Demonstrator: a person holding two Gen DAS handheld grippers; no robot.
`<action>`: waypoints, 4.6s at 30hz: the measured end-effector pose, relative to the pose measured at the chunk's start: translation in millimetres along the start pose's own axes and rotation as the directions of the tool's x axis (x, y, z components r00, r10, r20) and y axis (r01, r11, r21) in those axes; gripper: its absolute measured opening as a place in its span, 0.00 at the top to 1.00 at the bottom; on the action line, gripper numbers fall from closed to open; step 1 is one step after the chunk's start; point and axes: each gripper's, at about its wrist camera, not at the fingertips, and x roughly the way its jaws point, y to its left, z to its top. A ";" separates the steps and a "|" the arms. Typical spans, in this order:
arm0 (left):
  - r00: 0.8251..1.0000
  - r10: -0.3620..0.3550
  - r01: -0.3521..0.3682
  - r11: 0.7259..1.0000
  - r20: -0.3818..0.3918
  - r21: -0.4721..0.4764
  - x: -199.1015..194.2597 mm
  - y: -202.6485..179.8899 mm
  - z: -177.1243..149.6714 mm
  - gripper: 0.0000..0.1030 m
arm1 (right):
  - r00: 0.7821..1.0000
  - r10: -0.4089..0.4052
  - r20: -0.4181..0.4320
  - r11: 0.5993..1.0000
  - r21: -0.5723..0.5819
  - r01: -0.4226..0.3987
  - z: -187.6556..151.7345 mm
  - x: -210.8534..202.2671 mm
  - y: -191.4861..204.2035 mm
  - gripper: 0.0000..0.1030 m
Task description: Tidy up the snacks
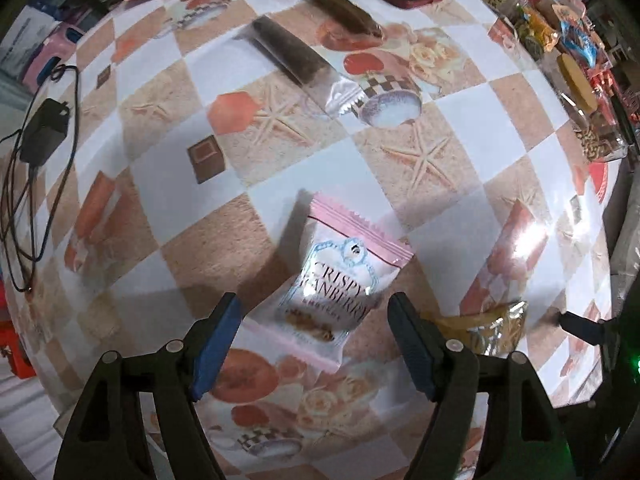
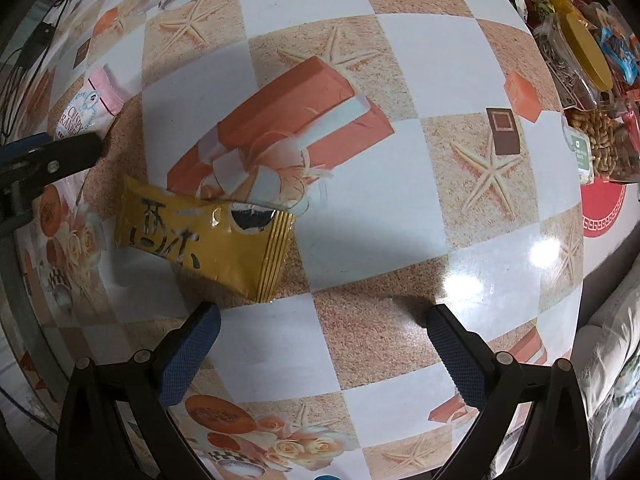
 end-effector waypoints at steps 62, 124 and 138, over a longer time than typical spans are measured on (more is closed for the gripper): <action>0.998 -0.004 -0.008 0.984 -0.068 -0.177 33.2 17.6 -109.7 0.27 | 0.999 -0.031 -0.016 0.987 -0.158 0.028 0.8 13.2 171.9 0.03; 0.988 -0.024 -0.023 0.955 -0.154 -0.297 16.7 126.8 -232.0 0.07 | 0.994 0.055 -0.090 0.992 -0.106 -0.065 -75.9 45.6 206.3 0.17; 0.989 -0.030 -0.024 0.933 -0.143 -0.359 31.4 124.8 -247.2 0.00 | 0.996 -0.053 -0.074 0.977 -0.210 0.036 -67.3 62.8 240.3 0.00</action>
